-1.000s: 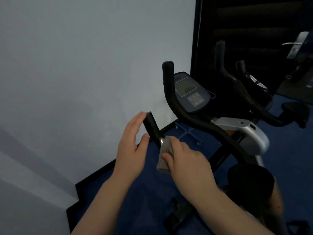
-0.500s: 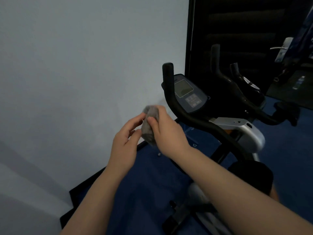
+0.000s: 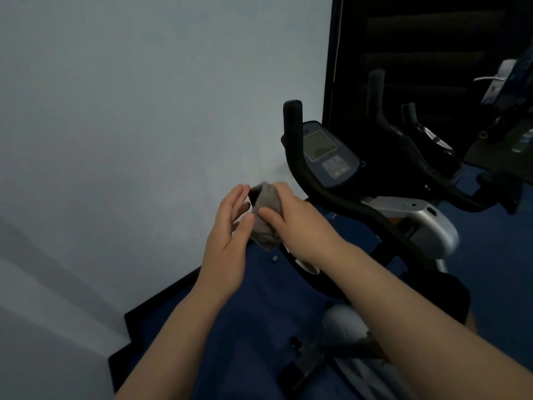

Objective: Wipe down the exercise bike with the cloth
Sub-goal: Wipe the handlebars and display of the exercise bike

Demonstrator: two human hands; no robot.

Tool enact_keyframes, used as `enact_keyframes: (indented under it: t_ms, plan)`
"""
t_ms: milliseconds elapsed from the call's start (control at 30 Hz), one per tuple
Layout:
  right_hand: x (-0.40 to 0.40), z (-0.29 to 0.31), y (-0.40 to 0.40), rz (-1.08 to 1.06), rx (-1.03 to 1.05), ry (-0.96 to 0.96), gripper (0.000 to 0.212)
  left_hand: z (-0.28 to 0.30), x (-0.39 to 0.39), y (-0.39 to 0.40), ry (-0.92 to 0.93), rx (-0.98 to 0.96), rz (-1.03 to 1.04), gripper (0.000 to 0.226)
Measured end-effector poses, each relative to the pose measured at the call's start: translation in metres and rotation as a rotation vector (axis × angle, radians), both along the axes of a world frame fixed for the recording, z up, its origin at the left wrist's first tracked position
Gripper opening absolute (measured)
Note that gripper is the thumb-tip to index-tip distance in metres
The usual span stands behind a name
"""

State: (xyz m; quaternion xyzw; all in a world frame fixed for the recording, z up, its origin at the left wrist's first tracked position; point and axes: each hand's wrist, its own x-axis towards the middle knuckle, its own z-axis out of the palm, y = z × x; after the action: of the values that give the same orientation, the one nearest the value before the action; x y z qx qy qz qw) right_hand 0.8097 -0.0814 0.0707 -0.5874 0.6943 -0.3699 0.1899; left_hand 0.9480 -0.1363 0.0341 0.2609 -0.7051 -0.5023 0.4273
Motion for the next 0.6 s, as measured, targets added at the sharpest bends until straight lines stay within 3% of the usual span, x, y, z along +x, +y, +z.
enact_keyframes:
  t_ms: [100, 200, 300, 367, 467, 600]
  plan:
    - [0.002, -0.024, 0.029, -0.019, 0.067, 0.021, 0.028, -0.01, -0.001, 0.009, -0.036, -0.026, -0.002, 0.048]
    - [-0.006, -0.035, 0.059, -0.053, 0.176, 0.259, 0.033, -0.017, -0.004, 0.016, -0.081, -0.069, 0.013, 0.054]
    - [-0.023, -0.035, 0.089, 0.002, 0.363, 0.351, 0.028, -0.022, -0.004, 0.021, -0.099, -0.09, 0.01, 0.055]
    - [-0.03, -0.028, 0.085, 0.048, 0.458, 0.303, 0.031, -0.025, -0.004, 0.025, -0.112, -0.107, 0.014, 0.055]
    - [-0.029, -0.017, 0.056, 0.073, 0.463, 0.061, 0.041, -0.032, -0.009, 0.031, -0.109, -0.094, 0.016, 0.057]
    - [-0.05, -0.012, 0.057, 0.246, 0.594, 0.244, 0.034, -0.034, -0.011, 0.034, -0.085, -0.063, 0.028, 0.055]
